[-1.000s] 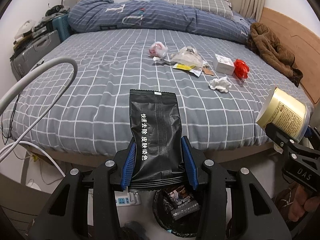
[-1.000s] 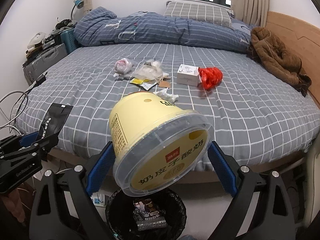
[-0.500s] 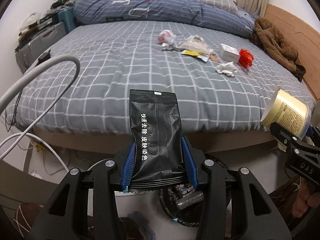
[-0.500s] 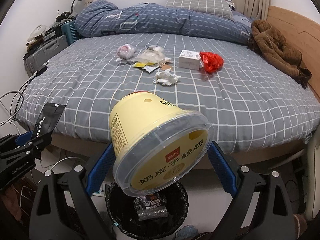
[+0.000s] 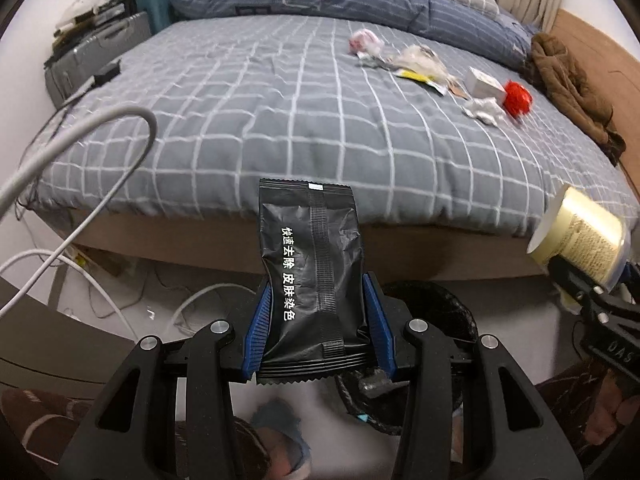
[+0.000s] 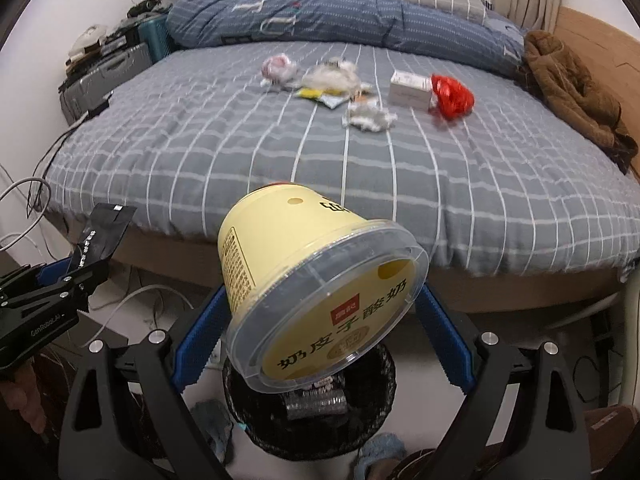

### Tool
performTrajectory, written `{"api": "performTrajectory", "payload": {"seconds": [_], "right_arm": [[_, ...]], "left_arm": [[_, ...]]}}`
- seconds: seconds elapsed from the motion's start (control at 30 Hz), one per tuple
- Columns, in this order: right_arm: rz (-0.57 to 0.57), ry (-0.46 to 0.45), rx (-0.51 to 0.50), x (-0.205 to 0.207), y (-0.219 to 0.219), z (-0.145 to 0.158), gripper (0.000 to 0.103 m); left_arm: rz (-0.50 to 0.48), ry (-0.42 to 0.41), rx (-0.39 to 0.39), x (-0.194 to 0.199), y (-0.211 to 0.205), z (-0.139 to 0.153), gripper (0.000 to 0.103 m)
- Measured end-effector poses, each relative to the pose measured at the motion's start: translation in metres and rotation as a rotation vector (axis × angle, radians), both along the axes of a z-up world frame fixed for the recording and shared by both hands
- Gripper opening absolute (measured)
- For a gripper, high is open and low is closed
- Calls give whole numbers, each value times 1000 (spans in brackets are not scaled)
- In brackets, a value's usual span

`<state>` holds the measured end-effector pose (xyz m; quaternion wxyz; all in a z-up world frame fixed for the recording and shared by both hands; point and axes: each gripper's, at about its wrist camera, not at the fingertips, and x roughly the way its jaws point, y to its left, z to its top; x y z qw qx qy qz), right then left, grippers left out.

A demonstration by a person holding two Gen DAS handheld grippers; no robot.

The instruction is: Collect trash

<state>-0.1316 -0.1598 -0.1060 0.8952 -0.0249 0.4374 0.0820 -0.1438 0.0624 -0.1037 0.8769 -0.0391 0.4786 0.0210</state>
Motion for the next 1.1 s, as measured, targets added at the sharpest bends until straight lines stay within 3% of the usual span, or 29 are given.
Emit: {"api": "performTrajectory", "payload": {"seconds": [0.5,0.8,1.1], "right_arm": [[-26,172,-13,-3,-9,-69,89],[-15,248,-34,7,-1,-105,89],[25,305,-38,10,11,-131,90]], "left_arm": [[-69,129,-30,10,-25,-65,43],[-90,180,-1,21,-31,-99,43],[-78,209,-1,25,-28,-114,43]]}}
